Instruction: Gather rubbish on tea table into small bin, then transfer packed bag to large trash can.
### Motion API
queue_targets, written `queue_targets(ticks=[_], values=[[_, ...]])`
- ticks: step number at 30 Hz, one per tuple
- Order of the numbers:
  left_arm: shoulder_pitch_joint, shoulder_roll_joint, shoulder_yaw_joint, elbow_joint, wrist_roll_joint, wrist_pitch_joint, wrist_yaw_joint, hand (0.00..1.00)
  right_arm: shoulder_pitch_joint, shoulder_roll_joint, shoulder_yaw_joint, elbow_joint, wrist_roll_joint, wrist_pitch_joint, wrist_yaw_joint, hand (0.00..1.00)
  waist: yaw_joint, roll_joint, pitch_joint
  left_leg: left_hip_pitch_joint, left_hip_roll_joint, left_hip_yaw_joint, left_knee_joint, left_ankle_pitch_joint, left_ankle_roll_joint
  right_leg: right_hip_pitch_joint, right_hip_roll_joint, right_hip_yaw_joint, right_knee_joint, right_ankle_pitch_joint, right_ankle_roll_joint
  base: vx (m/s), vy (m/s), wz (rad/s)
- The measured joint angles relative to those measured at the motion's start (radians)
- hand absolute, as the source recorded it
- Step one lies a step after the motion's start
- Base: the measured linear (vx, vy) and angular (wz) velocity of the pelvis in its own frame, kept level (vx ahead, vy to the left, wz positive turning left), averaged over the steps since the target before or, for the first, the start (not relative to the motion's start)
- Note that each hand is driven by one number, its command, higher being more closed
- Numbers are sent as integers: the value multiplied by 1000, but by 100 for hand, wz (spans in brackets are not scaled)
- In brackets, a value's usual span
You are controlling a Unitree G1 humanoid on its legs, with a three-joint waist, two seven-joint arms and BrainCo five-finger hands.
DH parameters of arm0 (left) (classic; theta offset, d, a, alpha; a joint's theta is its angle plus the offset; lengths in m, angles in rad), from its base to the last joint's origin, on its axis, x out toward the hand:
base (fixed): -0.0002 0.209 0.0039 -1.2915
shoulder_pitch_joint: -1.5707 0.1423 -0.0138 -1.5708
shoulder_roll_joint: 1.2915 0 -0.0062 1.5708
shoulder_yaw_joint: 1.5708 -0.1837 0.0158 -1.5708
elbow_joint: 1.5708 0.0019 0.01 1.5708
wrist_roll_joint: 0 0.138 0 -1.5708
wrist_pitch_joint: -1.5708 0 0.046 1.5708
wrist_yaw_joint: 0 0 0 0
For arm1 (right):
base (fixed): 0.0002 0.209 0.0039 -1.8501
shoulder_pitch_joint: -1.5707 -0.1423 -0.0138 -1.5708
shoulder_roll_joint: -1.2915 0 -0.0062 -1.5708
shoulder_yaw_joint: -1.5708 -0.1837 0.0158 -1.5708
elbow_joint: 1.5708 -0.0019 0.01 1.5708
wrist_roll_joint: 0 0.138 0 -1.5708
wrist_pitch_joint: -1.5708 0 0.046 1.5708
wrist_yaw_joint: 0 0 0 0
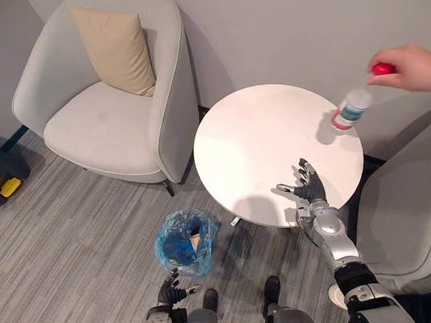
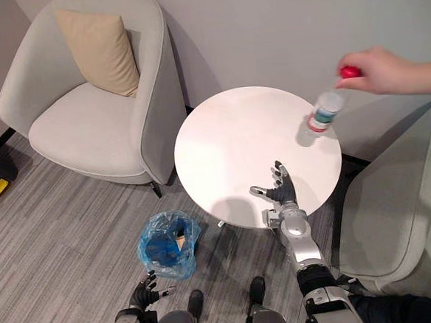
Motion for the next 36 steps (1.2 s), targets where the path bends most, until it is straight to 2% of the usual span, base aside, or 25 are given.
queue_targets(ticks=[18,22,29,36], values=[[1,-8,0,0,9,-4,0,0,89,20,-2,-13,-12,-1,1,0,-2,-1,-1,30,2,7,-3,0,0,31,2,9,0,0,0,-5,1,-1],[1,-8,0,0,9,-3,0,0,111,19,-2,-63,-14,-2,2,0,-2,-2,-2,33,2,9,-5,0,0,32,2,11,0,0,0,-4,1,-1],[1,-8,0,0,11,-4,0,0,127,19,-2,-67,-108,-1,2,0,-2,-7,-9,49,2,9,-6,0,0,47,1,11,0,0,1,-5,1,0],[4,-7,0,1,13,-3,0,0,154,15,2,-84,-130,0,21,0,-2,-20,-24,49,2,5,-6,0,0,47,1,11,0,0,1,-11,0,0]])
